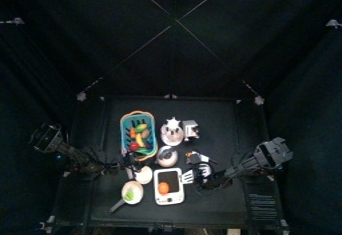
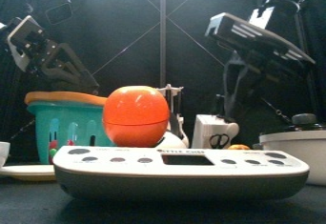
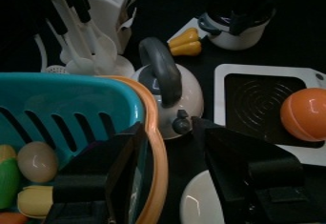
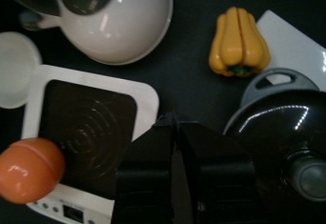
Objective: Grab squash and place into pan
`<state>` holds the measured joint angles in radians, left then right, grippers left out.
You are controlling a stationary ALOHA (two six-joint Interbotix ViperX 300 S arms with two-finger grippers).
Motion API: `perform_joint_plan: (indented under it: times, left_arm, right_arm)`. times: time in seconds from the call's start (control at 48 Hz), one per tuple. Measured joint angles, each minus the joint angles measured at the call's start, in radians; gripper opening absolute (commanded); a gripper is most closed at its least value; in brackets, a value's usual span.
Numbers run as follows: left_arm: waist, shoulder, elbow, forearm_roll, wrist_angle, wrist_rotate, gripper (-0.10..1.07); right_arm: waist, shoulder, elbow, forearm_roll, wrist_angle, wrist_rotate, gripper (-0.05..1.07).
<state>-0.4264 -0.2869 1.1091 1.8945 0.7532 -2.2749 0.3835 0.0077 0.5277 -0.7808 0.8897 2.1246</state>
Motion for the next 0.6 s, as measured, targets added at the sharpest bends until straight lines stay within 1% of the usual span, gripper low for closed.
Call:
perform_joint_plan:
  times: [0.083, 0.167, 0.271, 0.354, 0.396, 0.5, 0.604]
  left_arm:
    - [0.0, -0.002, 0.0, -0.003, 0.0, 0.002, 0.84]
    - [0.0, -0.002, 0.0, -0.005, 0.0, 0.0, 0.84]
    - [0.0, -0.002, 0.0, -0.005, 0.0, 0.0, 0.84]
    - [0.0, -0.002, 0.002, -0.005, 0.0, 0.002, 0.84]
    - [0.0, -0.002, 0.002, -0.005, 0.002, 0.0, 0.84]
    - [-0.002, -0.002, 0.002, -0.005, 0.0, 0.0, 0.84]
    - [-0.002, -0.002, 0.002, -0.005, 0.0, 0.002, 0.84]
  right_arm:
    - [-0.003, -0.035, 0.002, -0.043, 0.011, -0.003, 0.31]
    - [-0.015, -0.069, 0.025, -0.083, 0.014, -0.008, 0.33]
    - [-0.038, -0.087, 0.063, -0.123, 0.014, -0.008, 0.41]
    - [-0.061, -0.095, 0.094, -0.144, -0.005, -0.008, 0.52]
    - [-0.072, -0.097, 0.104, -0.144, -0.017, -0.008, 0.61]
    - [-0.1, -0.101, 0.126, -0.126, -0.061, -0.008, 0.77]
    - [-0.117, -0.101, 0.14, -0.11, -0.098, -0.008, 0.89]
